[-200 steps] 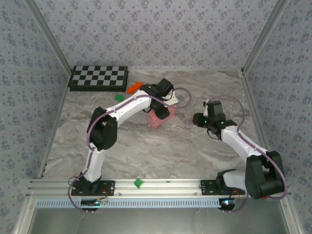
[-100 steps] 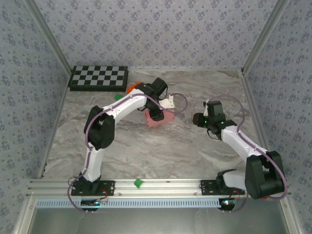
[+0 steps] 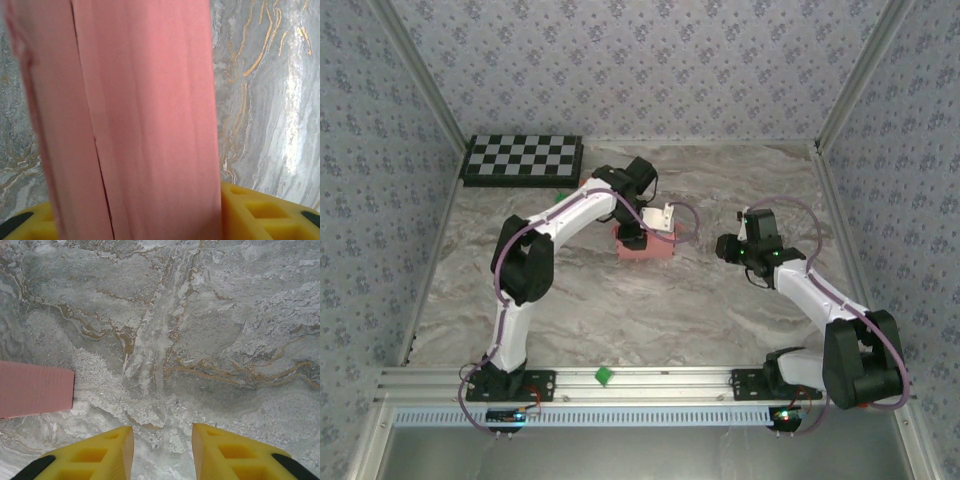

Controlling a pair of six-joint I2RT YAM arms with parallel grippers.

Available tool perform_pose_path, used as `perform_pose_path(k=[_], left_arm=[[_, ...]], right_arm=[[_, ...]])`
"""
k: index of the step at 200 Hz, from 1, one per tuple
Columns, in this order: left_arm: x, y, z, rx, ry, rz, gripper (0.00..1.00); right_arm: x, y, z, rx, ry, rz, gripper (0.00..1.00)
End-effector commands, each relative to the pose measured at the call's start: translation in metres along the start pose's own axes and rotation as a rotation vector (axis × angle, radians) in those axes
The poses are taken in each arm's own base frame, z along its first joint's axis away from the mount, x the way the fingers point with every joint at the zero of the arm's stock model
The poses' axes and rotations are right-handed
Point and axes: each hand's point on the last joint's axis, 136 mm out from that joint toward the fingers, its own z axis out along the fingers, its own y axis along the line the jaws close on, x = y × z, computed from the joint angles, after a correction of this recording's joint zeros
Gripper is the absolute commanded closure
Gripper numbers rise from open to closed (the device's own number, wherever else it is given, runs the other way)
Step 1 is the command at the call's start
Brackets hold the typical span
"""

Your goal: Fold the paper box

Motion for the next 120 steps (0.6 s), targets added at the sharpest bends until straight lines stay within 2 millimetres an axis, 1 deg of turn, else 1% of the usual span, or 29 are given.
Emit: perform_pose_path(k=[1,17,93,120], left_arm=[[0.0,-0.004,0.002,0.054,-0.015,0.052,0.5],[0.002,-0.004,0.003,0.062,-0.012,0.055,0.52],[-0.001,0.002,0.004,0.04,-0.016,0.033,0.52],[-0.004,0.007,0.0,0.018,-0.02,0.025,0.49]], right_arm=[[0.005,-0.003,-0.004,0.0,0.011,0.018,0.63],[0.006,-0.003,-0.003,0.002,0.016,0.018,0.63],[0.007,-0.005,-0.003,0.005,0.017,0.02,0.63],[0.007,-0.006,-0.003,0.005,0.019,0.022,0.63]])
